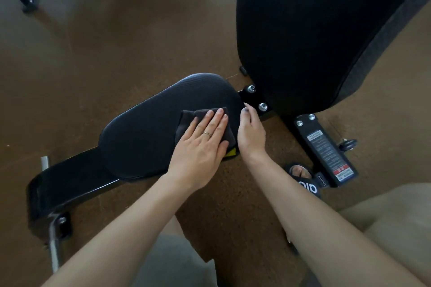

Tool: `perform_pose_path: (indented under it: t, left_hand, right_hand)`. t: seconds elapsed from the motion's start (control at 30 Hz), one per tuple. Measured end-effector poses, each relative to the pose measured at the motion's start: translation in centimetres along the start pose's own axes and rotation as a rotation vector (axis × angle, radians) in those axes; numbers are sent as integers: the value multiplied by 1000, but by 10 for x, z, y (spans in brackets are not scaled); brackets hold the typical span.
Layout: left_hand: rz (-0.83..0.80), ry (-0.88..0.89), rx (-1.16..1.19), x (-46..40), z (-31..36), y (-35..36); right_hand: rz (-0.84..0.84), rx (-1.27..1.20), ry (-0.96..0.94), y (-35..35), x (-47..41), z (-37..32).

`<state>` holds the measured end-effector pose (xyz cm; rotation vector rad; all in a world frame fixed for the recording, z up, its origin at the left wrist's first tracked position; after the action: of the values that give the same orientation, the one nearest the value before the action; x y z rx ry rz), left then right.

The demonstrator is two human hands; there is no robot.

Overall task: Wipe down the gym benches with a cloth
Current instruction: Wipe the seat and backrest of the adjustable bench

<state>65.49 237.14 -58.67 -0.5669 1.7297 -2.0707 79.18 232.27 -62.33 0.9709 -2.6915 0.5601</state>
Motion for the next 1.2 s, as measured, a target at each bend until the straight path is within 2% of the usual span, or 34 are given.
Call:
perform_pose_path:
  t: [0.17,0.33,0.47,0.57,0.63,0.7,0.73,0.8,0.87,0.93,1.03,1.2]
  left_hand:
    - [-29,-1,39,-30,-8,-3]
    - [-46,49,12,0,4,1]
    - [-33,121,-1,9,3,3]
    - [15,177,-22,8,0,4]
    - [50,203,-23,8,-1,4]
    - [74,217,-1,7,-2,3]
    - [90,219,12,7,-2,2]
    - [128,211,23,7,-3,1]
    - [184,217,35,11,1,-1]
    - [216,251,63,15,8,-3]
    - [236,215,282,18,14,-17]
    - [453,-191,1042,-16,39,-97]
  right_hand:
    - [-165,120,33,-8,6,-15]
    - [-161,239,-117,-54,37,-56]
    - [-147,322,-90,-111,65,-85]
    - [47,247,-74,-154,81,-114]
    - [258,223,-100,-177,85,-127]
    - [465,81,-183,-193,87,-140]
    - [509,-31,-218,-196,86,-147]
    - [451,-256,-250,-190,77,-157]
    - [280,-426,-211,-170,59,-163]
    - [184,-462,-205,-158,53,-166]
    - [287,-353,-251,-161,56,-166]
    - [364,-383,-294,-166,63,-169]
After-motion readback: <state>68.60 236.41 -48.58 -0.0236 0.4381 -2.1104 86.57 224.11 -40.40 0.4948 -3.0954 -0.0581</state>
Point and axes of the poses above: each hand's wrist, its own x-axis away from the middle knuckle, its own y-axis out of the palm, z = x × y, the point moved 7 cm from there along -x, towards the middle knuckle, and after that the axes turned 1 degree about z, right-handed, at the moved point
